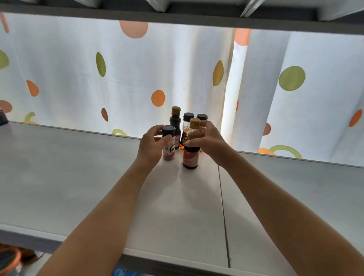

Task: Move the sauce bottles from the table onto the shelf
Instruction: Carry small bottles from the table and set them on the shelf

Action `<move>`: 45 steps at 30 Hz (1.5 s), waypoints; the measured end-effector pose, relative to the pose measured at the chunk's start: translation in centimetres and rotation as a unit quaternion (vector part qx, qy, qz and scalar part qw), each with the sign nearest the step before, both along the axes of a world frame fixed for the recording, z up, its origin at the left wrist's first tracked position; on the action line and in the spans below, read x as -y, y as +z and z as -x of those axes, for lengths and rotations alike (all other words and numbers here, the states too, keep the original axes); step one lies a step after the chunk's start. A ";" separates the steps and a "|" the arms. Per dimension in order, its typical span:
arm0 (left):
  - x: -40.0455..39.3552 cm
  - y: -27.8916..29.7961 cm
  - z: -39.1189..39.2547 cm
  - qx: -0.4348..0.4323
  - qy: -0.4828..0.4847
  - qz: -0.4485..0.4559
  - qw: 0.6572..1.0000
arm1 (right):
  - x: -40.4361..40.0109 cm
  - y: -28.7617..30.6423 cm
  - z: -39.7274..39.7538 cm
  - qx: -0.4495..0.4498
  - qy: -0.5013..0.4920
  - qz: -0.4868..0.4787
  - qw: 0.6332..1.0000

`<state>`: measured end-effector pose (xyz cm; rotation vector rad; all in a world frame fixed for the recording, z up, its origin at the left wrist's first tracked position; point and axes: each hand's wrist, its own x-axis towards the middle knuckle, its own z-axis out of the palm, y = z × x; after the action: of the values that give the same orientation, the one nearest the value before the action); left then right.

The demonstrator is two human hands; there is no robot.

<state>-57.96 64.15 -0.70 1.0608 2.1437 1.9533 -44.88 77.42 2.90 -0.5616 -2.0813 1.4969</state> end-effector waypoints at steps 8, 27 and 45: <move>0.0 -1.8 0.3 -0.041 0.025 0.112 0.993 | 1.0 -1.6 -1.3 0.114 -0.121 -0.130 0.978; -2.2 -2.3 0.4 -0.087 0.092 0.160 0.979 | -0.7 -3.6 3.0 0.061 -0.125 -0.109 0.984; 1.7 1.0 -5.4 -0.341 0.135 0.269 0.891 | 4.0 -1.3 -3.8 -0.064 -0.062 0.220 0.971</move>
<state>-52.51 62.45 0.32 1.5277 3.0645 0.9566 -41.12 73.43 1.59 -0.7199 -1.5880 1.8749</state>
